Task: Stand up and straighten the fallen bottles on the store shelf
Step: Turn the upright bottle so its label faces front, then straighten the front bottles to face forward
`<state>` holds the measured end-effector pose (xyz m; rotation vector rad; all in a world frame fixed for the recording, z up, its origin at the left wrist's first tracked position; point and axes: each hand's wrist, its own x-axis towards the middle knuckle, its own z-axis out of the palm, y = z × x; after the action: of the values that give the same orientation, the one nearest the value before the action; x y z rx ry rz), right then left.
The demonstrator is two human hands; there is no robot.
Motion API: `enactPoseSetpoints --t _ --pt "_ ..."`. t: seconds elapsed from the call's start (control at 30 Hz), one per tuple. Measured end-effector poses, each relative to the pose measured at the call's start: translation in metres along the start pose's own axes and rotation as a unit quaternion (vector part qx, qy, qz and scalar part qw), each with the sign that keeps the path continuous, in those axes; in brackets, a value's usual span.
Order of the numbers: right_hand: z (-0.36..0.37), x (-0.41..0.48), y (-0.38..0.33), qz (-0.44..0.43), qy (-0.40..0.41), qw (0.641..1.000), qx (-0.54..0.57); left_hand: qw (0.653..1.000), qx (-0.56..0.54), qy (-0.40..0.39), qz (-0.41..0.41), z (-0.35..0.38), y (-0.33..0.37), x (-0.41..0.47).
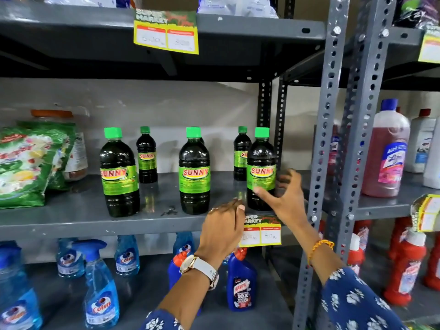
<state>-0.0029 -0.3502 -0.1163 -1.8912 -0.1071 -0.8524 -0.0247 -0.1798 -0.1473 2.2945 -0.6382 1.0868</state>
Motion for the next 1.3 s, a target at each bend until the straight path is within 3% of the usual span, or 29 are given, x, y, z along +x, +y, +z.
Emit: enactPoseSetpoints --t 0.07,0.17,0.23,0.27,0.3,0.4,0.47,0.53,0.77,1.3 --pt "0.000 -0.013 -0.001 -0.032 0.066 0.997 0.016 0.995 -0.088 0.040 -0.015 -0.030 -0.010 -0.003" --pt "0.011 -0.038 -0.020 -0.187 0.123 0.973 0.046 0.973 -0.076 0.219 0.002 -0.082 -0.043 -0.008" --pt "0.033 -0.049 -0.047 -0.227 0.081 0.968 0.066 0.945 -0.003 0.327 -0.029 -0.111 -0.079 -0.008" --pt "0.046 -0.049 -0.060 -0.213 0.040 0.973 0.076 0.936 0.025 0.343 -0.072 -0.123 -0.098 -0.007" --pt "0.060 -0.048 -0.071 -0.178 -0.006 0.981 0.081 0.935 0.040 0.326 -0.132 -0.133 -0.114 -0.007" --pt "0.095 -0.034 -0.087 -0.027 -0.111 0.991 0.068 0.945 0.019 0.158 -0.288 -0.146 -0.154 -0.010" --pt "0.107 -0.029 -0.084 0.017 -0.172 0.985 0.029 0.943 0.030 0.073 -0.324 -0.144 -0.165 -0.012" --pt "0.113 -0.029 -0.080 0.005 -0.225 0.974 -0.024 0.941 0.067 0.029 -0.331 -0.138 -0.169 -0.014" --pt "0.116 -0.028 -0.078 -0.011 -0.208 0.976 -0.067 0.933 0.130 0.078 -0.326 -0.130 -0.165 -0.015" --pt "0.121 -0.029 -0.073 -0.043 -0.183 0.977 -0.099 0.934 0.168 0.088 -0.303 -0.129 -0.165 -0.015"
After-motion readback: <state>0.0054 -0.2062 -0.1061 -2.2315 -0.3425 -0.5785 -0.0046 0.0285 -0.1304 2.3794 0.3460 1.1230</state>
